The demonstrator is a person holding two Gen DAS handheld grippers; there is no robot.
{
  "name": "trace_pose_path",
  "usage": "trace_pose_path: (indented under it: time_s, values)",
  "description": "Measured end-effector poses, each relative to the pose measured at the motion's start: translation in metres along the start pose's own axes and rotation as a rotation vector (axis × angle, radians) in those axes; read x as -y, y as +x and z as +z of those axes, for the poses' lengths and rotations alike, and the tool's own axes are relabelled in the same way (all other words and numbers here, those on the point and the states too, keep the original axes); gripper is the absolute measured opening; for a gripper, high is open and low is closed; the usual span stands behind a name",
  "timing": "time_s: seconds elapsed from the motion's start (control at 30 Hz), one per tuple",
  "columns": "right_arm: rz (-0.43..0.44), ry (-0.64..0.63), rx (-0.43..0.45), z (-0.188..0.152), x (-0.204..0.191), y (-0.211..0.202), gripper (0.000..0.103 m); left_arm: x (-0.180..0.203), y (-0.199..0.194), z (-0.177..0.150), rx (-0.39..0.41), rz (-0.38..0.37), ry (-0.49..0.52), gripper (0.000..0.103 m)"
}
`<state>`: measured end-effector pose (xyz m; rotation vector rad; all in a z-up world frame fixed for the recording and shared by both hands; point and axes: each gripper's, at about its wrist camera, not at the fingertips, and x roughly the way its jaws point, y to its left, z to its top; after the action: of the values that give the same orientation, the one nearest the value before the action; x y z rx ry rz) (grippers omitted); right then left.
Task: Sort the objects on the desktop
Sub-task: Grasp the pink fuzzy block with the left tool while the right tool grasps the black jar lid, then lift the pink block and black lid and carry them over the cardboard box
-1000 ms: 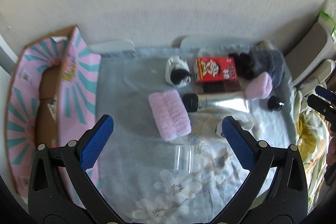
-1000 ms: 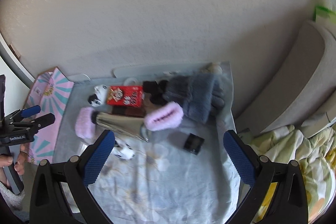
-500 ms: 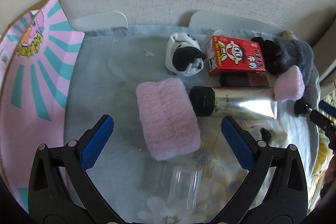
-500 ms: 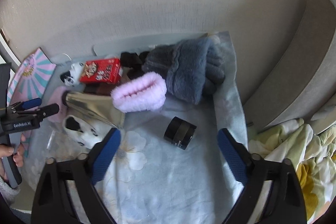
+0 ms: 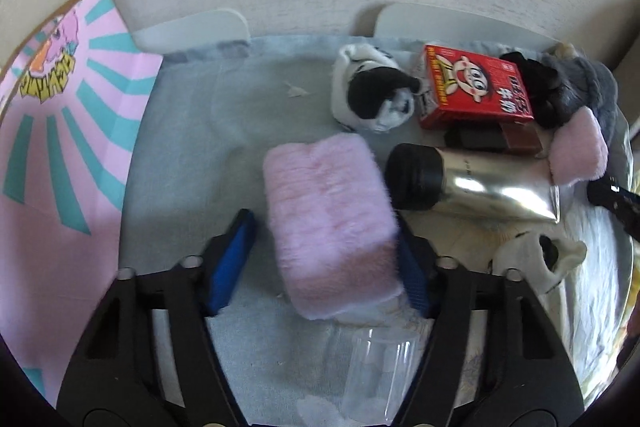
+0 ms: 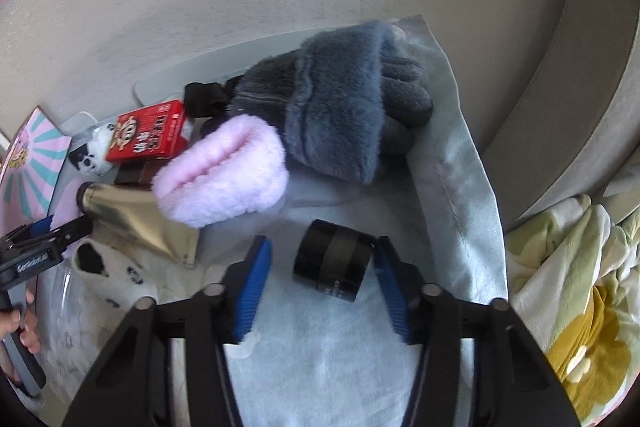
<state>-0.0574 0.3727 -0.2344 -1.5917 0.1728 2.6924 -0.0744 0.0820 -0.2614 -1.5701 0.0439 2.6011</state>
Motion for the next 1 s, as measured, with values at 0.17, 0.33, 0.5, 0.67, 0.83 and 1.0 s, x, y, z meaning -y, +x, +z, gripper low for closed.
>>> trace_pose_path:
  time_s: [0.17,0.33,0.5,0.67,0.83,1.0]
  values:
    - [0.004,0.035,0.005,-0.002,0.01,0.002,0.029,-0.001,-0.004,-0.002,0.02,-0.004,0.008,0.041]
    - [-0.015,0.013,0.027,-0.006,0.01,-0.003,0.028,-0.009,-0.013,-0.002,0.034,0.001,0.004,0.04]
    - [-0.009,0.013,0.019,-0.01,0.014,-0.009,0.028,-0.016,-0.023,0.001,0.022,0.002,-0.013,0.04]
    - [0.007,0.007,0.013,-0.008,0.015,-0.02,0.028,-0.016,-0.044,-0.001,0.031,-0.001,-0.025,0.04]
    - [0.013,-0.031,0.027,-0.003,0.005,-0.038,0.028,-0.014,-0.062,0.011,0.062,-0.012,-0.029,0.04]
    - [0.035,-0.033,0.037,0.002,0.0,-0.056,0.028,-0.011,-0.084,0.023,0.085,-0.024,-0.02,0.04]
